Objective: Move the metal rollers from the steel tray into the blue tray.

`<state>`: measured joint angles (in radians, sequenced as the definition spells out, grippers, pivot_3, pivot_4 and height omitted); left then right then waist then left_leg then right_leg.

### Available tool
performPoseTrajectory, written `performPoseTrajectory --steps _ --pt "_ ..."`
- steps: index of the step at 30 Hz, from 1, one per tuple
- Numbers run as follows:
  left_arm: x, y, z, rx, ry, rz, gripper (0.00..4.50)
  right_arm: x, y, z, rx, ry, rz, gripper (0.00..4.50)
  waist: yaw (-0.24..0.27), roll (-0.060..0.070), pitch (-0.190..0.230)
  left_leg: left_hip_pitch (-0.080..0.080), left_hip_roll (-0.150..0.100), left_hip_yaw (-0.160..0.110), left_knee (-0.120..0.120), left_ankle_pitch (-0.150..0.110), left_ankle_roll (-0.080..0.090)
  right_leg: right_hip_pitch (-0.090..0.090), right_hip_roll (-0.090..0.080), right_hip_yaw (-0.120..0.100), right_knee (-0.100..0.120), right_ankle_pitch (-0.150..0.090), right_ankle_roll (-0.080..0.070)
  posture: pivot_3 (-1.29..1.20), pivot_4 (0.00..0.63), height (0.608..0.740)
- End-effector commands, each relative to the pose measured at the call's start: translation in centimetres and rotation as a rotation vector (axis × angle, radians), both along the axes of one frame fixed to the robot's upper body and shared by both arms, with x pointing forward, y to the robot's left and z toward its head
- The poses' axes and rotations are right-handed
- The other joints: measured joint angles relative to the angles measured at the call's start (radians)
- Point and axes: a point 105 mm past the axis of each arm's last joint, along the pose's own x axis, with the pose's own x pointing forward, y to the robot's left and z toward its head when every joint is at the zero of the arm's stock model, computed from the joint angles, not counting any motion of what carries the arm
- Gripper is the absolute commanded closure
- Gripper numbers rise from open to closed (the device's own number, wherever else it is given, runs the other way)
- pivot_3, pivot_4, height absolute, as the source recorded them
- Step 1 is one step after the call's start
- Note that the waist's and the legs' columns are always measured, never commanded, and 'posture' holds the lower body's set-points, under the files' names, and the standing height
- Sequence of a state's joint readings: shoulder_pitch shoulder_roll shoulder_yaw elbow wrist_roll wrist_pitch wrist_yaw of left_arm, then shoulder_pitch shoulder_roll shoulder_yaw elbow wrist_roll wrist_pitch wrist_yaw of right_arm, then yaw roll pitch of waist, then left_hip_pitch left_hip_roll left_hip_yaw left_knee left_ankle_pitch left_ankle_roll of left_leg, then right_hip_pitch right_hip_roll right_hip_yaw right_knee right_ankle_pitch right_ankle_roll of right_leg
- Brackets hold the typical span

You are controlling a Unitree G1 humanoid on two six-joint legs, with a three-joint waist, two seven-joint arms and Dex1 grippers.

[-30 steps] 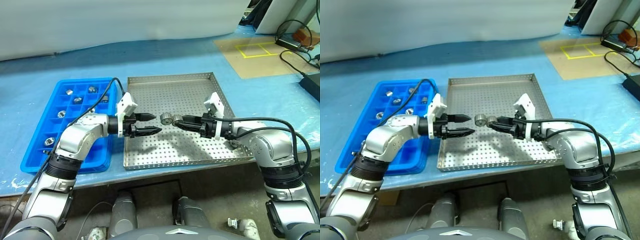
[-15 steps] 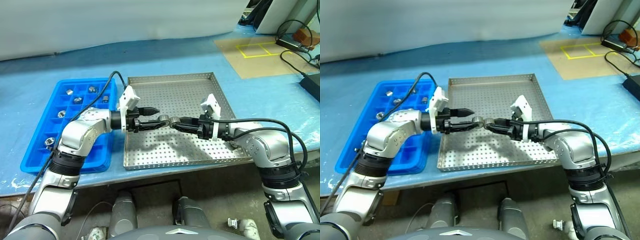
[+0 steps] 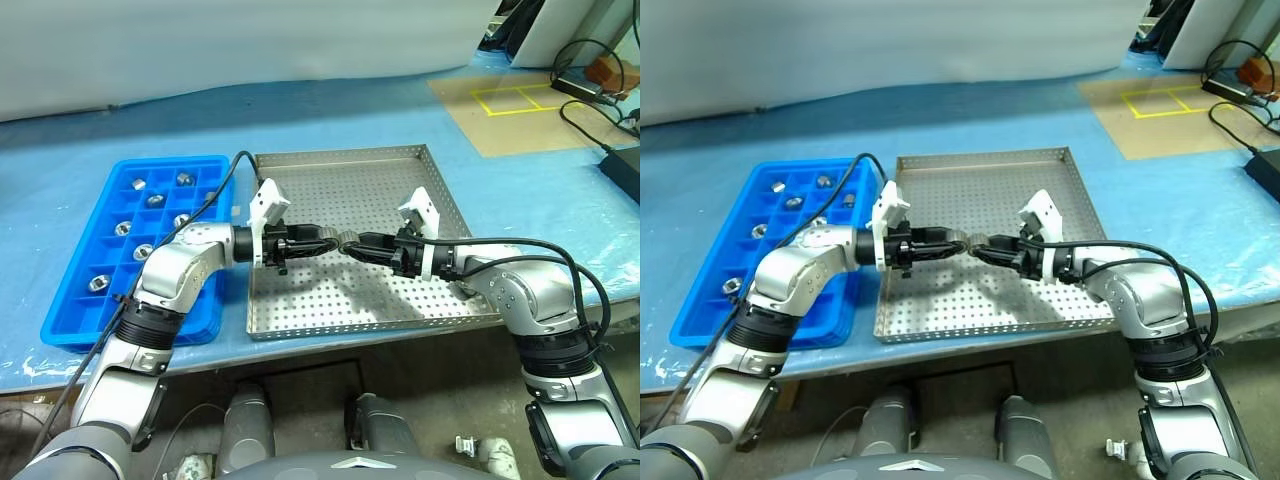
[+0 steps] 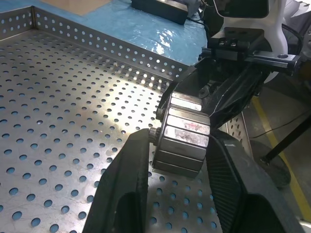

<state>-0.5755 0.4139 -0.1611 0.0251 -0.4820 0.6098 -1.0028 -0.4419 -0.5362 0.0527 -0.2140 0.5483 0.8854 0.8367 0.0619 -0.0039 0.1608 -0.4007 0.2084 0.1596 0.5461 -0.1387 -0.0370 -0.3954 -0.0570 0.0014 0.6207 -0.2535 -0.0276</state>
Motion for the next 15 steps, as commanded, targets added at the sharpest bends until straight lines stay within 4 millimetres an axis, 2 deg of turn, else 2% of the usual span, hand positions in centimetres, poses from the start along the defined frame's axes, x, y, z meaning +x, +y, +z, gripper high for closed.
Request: performPoseTrajectory --steps 1,6,13,15 --pt "0.3 0.1 0.4 0.006 -0.025 0.012 2.68 -0.5 0.9 1.7 0.031 -0.073 0.053 3.29 0.000 0.000 0.000 0.000 0.000 0.000 0.000 0.000 0.000 0.000 0.000 0.000 0.000 0.000 0.000 -0.21 0.150 0.740" --pt "0.3 0.1 1.4 -0.032 -0.060 0.016 2.68 -0.4 0.8 1.6 0.033 -0.072 0.054 3.29 0.000 0.000 0.000 0.000 0.000 0.000 0.000 0.000 0.000 0.000 0.000 0.000 0.000 0.000 0.000 -0.21 0.150 0.740" --pt "1.3 0.6 3.8 -0.107 -0.059 0.105 2.68 0.2 0.9 1.7 0.015 -0.117 0.034 3.29 -0.001 0.000 0.000 0.000 0.000 0.000 0.000 0.000 0.000 0.000 0.000 0.000 0.000 0.000 0.000 -0.21 0.150 0.740" --pt "1.2 -0.5 3.6 -0.117 -0.064 0.127 2.68 0.4 0.7 1.3 -0.030 -0.154 0.028 3.29 0.000 0.000 0.000 0.000 0.000 0.000 0.000 0.000 0.000 0.000 0.000 0.000 0.001 0.000 0.000 -0.21 0.150 0.740"
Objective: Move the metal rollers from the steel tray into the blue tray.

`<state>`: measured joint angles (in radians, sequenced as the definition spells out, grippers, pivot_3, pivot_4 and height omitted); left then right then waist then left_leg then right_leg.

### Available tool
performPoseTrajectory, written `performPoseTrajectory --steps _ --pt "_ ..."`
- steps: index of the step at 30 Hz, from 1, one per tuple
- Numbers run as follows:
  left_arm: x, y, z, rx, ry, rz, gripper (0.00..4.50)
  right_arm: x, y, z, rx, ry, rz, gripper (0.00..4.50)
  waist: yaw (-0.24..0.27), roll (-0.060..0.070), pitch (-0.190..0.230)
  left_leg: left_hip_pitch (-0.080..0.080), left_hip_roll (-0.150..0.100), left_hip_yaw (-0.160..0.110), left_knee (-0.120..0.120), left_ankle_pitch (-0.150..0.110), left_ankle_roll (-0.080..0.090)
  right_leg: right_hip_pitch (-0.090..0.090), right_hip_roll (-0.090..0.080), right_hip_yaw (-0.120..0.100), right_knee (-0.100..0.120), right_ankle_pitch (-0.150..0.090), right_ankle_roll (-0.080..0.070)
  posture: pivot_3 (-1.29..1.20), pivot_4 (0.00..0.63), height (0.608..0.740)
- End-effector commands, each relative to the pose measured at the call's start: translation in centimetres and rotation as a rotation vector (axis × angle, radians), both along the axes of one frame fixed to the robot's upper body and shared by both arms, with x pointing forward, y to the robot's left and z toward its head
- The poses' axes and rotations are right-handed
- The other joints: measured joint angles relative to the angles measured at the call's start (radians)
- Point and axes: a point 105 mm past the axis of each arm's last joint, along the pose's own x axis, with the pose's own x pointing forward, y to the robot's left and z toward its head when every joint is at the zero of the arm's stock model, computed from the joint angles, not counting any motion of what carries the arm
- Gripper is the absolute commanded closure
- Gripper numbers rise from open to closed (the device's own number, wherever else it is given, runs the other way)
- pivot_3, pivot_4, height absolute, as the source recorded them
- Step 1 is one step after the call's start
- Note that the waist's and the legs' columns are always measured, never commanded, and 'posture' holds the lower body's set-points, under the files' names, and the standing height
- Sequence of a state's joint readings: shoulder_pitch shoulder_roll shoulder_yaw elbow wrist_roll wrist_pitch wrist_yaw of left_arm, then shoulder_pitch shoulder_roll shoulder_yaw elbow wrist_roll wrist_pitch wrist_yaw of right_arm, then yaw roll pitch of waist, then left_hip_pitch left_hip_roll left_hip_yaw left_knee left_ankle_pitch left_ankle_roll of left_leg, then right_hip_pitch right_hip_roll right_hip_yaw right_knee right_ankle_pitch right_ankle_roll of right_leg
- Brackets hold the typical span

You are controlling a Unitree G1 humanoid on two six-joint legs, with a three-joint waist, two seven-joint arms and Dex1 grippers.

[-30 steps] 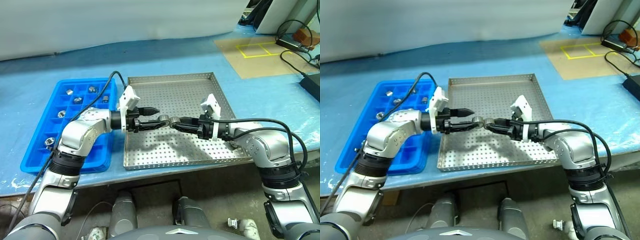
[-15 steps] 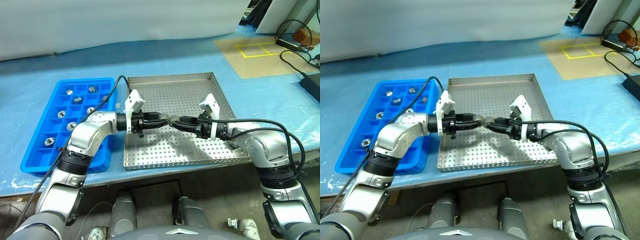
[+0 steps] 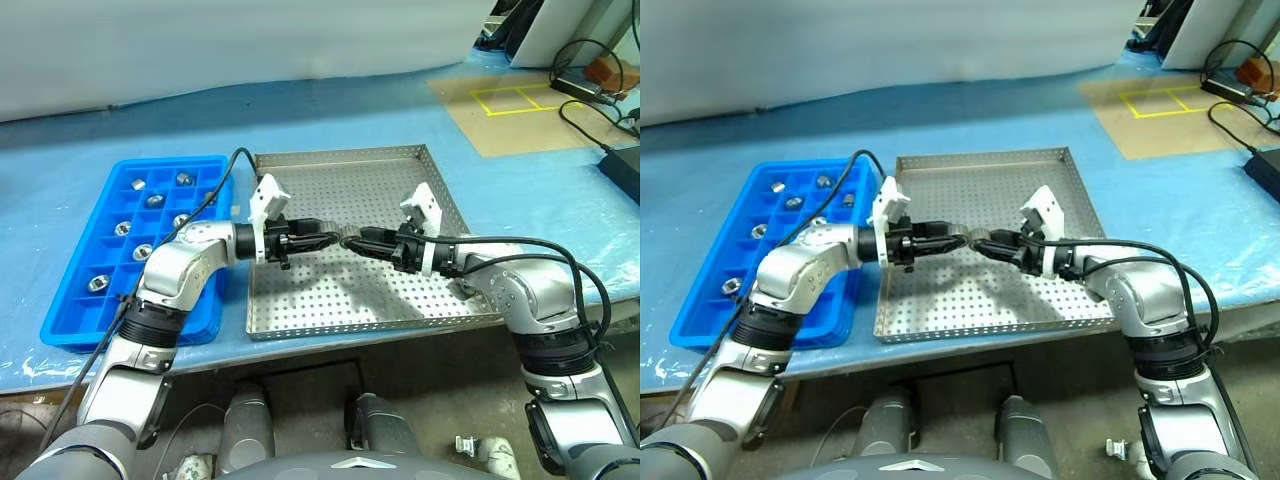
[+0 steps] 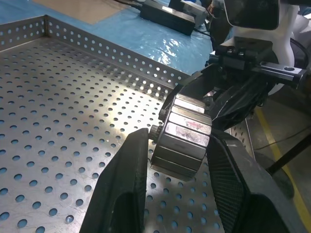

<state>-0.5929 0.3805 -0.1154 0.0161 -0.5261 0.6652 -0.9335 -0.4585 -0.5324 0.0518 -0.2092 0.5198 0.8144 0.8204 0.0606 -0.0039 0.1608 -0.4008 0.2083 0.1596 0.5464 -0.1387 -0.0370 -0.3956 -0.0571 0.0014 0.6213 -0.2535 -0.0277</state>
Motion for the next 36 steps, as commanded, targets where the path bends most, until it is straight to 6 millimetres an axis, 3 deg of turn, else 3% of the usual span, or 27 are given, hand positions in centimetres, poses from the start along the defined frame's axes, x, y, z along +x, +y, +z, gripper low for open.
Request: performPoseTrajectory --steps 1,12,18,22,31,36 --pt "0.7 -0.6 2.1 -0.053 -0.088 0.091 2.68 -0.2 0.7 -0.2 -0.062 -0.091 0.042 3.29 0.003 0.000 0.000 0.000 0.000 0.000 0.000 0.000 0.000 0.000 0.000 0.000 0.000 0.000 0.000 -0.20 0.150 0.740" --pt "2.3 0.2 1.3 -0.120 -0.075 0.207 2.68 1.8 -0.6 -3.5 -0.341 -0.334 0.044 3.29 -0.017 0.000 0.000 -0.002 0.000 0.000 0.002 -0.001 0.001 -0.001 0.000 0.000 0.000 0.000 0.000 -0.16 0.150 0.740" --pt "2.9 1.0 1.9 -0.163 -0.076 0.255 2.68 4.5 -2.6 -2.8 -0.483 -0.576 -0.021 3.29 -0.017 0.000 0.000 -0.003 0.000 0.000 0.005 -0.001 0.002 -0.001 0.000 0.000 0.001 0.000 0.000 -0.13 0.150 0.740" --pt "3.3 1.4 1.8 -0.171 -0.074 0.299 2.68 5.2 -3.3 -2.4 -0.562 -0.710 -0.028 3.29 -0.017 0.000 0.000 -0.004 0.000 0.000 0.006 -0.002 0.003 -0.001 -0.001 0.000 0.001 0.000 0.000 -0.12 0.150 0.740" --pt "3.0 0.4 1.6 -0.175 -0.077 0.285 2.68 5.5 -3.8 -3.2 -0.647 -0.791 0.006 3.29 -0.015 0.000 0.000 -0.005 0.000 -0.001 0.012 -0.004 0.007 0.001 -0.001 -0.002 0.001 0.000 0.000 -0.11 0.150 0.740" --pt "2.9 0.3 1.5 -0.171 -0.078 0.288 2.68 5.4 -3.0 -2.8 -0.561 -0.744 -0.015 3.29 -0.023 0.000 0.001 -0.005 0.000 -0.001 0.014 -0.006 0.009 0.000 -0.001 0.000 0.002 0.000 0.001 -0.12 0.150 0.740"
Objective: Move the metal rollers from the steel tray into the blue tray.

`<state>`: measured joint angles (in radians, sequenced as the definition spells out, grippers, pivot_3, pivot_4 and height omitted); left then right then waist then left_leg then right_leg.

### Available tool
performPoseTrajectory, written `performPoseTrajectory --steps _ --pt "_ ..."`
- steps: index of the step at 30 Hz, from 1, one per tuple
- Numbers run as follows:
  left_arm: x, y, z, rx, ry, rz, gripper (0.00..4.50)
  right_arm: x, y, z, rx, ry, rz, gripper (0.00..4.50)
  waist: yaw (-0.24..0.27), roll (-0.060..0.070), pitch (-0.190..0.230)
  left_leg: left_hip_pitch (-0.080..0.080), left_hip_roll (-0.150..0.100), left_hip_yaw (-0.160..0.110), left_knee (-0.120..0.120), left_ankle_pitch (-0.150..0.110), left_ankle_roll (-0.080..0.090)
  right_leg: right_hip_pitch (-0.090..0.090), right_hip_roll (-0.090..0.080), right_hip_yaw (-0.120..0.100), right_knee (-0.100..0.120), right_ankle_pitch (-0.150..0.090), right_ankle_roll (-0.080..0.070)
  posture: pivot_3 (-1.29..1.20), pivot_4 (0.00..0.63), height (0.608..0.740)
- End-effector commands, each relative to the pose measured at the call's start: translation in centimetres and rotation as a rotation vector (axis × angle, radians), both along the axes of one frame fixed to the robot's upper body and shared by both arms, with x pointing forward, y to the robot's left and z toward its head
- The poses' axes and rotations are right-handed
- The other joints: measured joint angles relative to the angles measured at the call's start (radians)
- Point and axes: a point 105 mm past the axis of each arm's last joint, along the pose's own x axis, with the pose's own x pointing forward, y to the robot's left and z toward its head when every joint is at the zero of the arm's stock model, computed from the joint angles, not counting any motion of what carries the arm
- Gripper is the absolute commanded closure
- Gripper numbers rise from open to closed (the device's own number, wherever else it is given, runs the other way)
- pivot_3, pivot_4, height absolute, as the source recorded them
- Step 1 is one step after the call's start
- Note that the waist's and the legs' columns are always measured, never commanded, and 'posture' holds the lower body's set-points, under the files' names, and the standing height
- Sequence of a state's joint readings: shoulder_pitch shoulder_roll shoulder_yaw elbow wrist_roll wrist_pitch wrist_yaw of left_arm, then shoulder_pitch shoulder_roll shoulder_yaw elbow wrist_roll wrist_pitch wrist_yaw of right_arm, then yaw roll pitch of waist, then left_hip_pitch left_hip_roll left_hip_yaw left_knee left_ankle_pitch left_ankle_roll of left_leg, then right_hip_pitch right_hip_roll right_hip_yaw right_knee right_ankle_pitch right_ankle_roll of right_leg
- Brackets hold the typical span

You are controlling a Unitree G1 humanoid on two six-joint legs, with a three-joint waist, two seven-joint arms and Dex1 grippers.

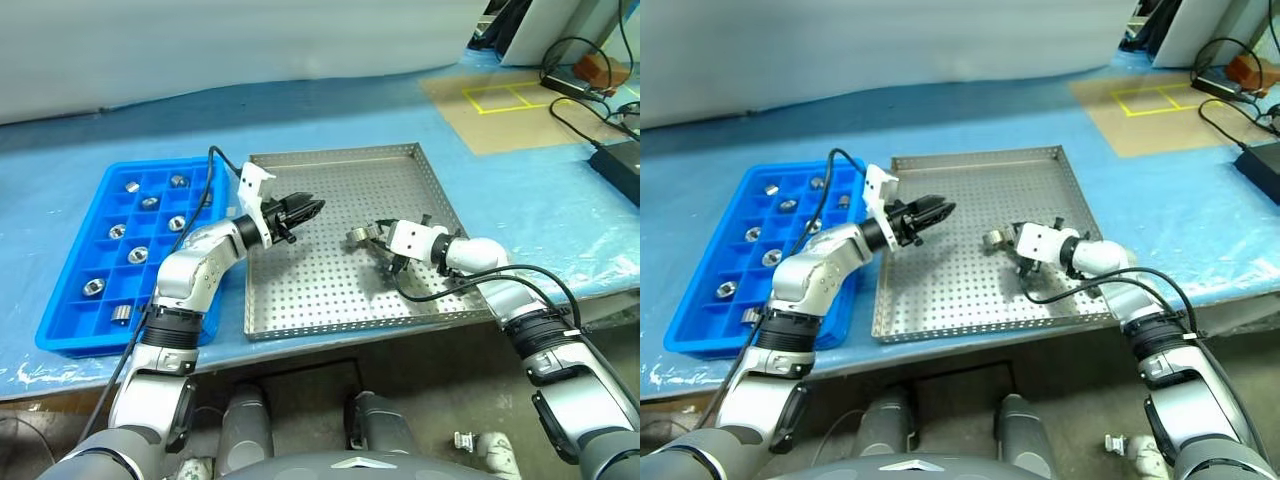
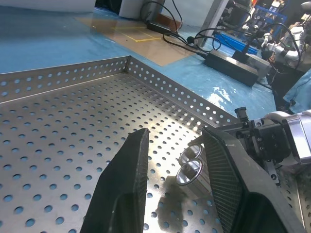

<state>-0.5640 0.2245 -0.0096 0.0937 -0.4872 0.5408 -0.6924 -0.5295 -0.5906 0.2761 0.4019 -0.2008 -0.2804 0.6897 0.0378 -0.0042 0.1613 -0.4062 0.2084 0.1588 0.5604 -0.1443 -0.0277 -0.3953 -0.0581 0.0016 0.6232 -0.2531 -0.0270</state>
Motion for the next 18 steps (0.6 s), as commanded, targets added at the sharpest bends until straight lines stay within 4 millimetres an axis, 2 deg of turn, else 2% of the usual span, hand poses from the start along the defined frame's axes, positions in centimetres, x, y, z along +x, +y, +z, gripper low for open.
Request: performPoseTrajectory --steps 1,5,8,10,12,15,18 --pt "-0.4 -0.4 1.6 -0.008 -0.072 -0.016 2.68 0.2 1.1 2.8 0.094 -0.057 0.021 3.29 0.000 0.000 0.000 0.000 0.000 0.000 0.000 -0.001 0.002 0.000 0.000 0.000 0.000 0.000 0.000 -0.12 0.150 0.740" --pt "-0.5 -0.6 1.6 0.003 -0.077 -0.024 2.68 0.3 1.7 4.0 0.231 0.020 -0.012 3.29 0.002 0.000 0.000 0.000 0.001 0.000 0.000 -0.001 0.002 0.000 0.000 0.000 0.000 0.000 0.000 -0.12 0.150 0.740" --pt "-0.7 -0.8 1.3 0.028 -0.079 -0.043 2.68 0.2 2.2 5.4 0.408 0.172 -0.031 3.29 0.001 0.000 0.000 0.000 0.000 0.000 0.000 -0.002 0.003 0.000 0.000 0.000 0.000 0.000 0.000 -0.13 0.150 0.740" --pt "-1.3 -0.8 1.3 0.027 -0.088 -0.090 2.68 -0.4 2.4 5.4 0.429 0.248 -0.016 3.29 0.002 0.000 0.000 0.000 0.000 0.000 0.000 -0.002 0.003 0.000 0.000 0.000 0.000 0.000 0.000 -0.13 0.150 0.740" --pt "-2.1 -0.2 2.4 -0.023 -0.117 -0.140 2.68 -0.7 2.3 5.2 0.433 0.287 -0.022 3.29 0.003 0.000 0.000 0.000 0.001 0.000 0.000 -0.002 0.003 0.000 0.000 0.000 0.000 0.000 0.000 -0.13 0.150 0.740" --pt "-1.9 1.0 3.2 -0.040 -0.141 -0.138 2.04 -1.0 2.0 4.7 0.401 0.294 -0.031 3.29 0.003 0.001 0.000 0.000 0.001 0.000 0.000 -0.002 0.003 0.000 0.000 -0.001 0.000 0.000 0.000 -0.14 0.150 0.740" --pt "-1.5 1.0 2.7 0.019 -0.166 -0.123 1.06 -1.0 2.1 4.7 0.409 0.298 -0.033 3.29 0.003 0.001 0.001 0.000 0.001 0.000 -0.001 -0.002 0.003 0.000 0.000 0.000 0.000 0.000 0.000 -0.14 0.150 0.740"
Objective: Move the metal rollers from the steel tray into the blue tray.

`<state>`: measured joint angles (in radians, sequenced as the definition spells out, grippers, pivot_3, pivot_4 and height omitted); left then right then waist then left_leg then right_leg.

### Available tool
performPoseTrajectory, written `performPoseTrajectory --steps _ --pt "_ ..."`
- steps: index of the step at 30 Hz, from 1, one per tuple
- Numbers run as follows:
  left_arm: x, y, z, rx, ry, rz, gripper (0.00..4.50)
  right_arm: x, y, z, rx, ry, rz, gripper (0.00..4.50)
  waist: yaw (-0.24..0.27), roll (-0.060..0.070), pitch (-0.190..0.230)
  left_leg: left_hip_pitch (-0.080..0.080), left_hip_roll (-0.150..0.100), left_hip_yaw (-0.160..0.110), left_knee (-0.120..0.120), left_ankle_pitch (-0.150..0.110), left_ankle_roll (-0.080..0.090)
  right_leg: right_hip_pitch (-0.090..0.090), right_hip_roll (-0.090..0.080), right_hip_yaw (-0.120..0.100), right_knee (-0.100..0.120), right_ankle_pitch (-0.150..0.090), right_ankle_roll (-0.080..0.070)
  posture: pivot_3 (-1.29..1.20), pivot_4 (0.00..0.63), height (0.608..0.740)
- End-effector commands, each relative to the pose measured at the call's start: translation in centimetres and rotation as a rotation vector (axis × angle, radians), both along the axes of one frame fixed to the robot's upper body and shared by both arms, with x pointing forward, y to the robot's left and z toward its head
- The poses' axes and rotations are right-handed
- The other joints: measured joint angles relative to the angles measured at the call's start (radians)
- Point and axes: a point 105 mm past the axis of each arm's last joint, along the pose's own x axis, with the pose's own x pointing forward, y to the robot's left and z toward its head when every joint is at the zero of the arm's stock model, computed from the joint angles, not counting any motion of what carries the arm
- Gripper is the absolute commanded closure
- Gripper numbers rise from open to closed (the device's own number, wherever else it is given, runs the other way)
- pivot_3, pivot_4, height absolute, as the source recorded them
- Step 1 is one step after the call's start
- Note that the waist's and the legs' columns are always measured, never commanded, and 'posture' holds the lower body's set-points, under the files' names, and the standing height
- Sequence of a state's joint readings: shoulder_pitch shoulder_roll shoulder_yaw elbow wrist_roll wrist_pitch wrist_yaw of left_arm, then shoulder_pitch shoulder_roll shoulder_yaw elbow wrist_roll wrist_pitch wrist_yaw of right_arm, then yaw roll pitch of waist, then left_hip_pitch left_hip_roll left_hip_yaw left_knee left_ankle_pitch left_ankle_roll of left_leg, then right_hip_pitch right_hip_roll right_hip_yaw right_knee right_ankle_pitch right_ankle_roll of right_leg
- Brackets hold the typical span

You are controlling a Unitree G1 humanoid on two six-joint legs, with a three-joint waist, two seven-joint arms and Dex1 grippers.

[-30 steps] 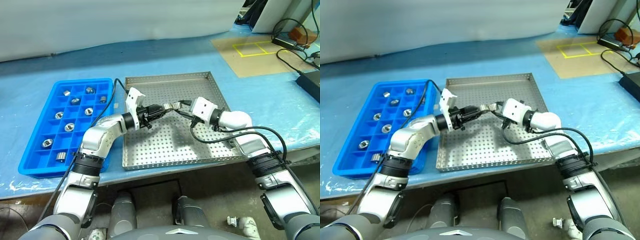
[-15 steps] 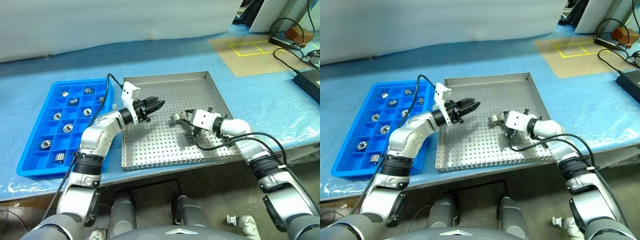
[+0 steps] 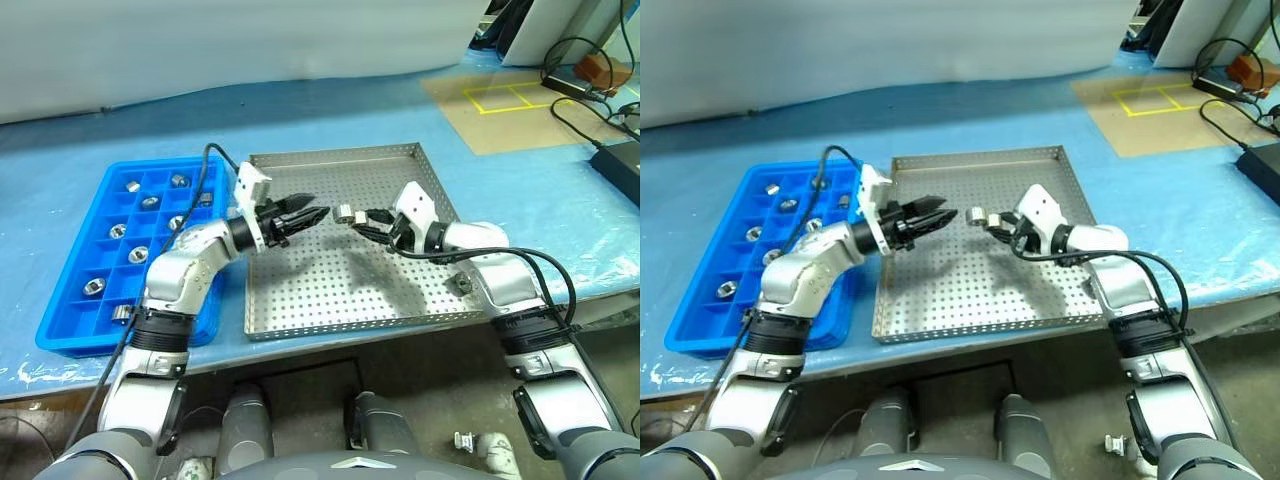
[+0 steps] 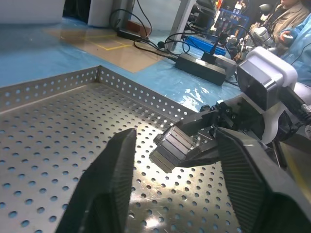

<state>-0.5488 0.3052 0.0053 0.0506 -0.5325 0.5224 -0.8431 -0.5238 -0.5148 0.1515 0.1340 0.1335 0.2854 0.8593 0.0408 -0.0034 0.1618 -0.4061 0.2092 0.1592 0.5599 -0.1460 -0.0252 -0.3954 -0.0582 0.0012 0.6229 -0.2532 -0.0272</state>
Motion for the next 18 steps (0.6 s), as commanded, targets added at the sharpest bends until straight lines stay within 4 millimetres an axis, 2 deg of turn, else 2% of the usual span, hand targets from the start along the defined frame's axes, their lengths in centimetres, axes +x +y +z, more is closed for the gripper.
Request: performPoseTrajectory --steps 1,3,4,10,18 --pt "0.1 -0.5 0.9 0.049 -0.104 0.004 0.69 -0.3 0.4 1.7 0.028 -0.053 0.019 3.29 0.000 0.000 0.000 0.000 0.000 0.000 0.000 0.000 0.000 0.000 0.000 0.000 0.000 0.000 0.000 -0.14 0.150 0.740" --pt "-0.2 -1.1 0.4 0.077 -0.116 -0.017 0.07 -0.5 0.7 1.7 0.029 -0.053 0.029 3.29 0.001 0.000 0.000 0.000 0.000 0.000 0.000 0.000 0.000 0.000 -0.001 0.000 0.000 0.000 0.000 -0.14 0.150 0.740" --pt "-0.5 -1.5 0.2 0.084 -0.116 -0.044 0.02 -0.5 0.9 1.8 0.035 -0.054 0.033 3.29 0.000 0.000 0.000 0.000 -0.001 0.000 0.000 0.000 0.000 0.000 -0.001 0.000 0.000 0.000 0.000 -0.14 0.150 0.740" --pt "-2.0 -3.0 -1.3 0.135 -0.103 -0.167 0.02 -0.6 1.8 3.3 0.090 -0.061 0.062 3.29 0.000 0.001 0.000 0.000 0.000 0.001 -0.003 0.001 -0.001 -0.002 0.000 0.000 0.000 0.000 0.000 -0.16 0.150 0.740" --pt "-0.8 -2.8 -1.7 0.149 -0.110 -0.117 0.02 -1.2 2.5 3.5 0.098 -0.051 0.092 3.29 -0.001 0.001 0.001 0.000 0.000 0.001 -0.003 0.001 -0.002 -0.002 0.000 0.001 0.000 0.000 0.000 -0.17 0.150 0.740"
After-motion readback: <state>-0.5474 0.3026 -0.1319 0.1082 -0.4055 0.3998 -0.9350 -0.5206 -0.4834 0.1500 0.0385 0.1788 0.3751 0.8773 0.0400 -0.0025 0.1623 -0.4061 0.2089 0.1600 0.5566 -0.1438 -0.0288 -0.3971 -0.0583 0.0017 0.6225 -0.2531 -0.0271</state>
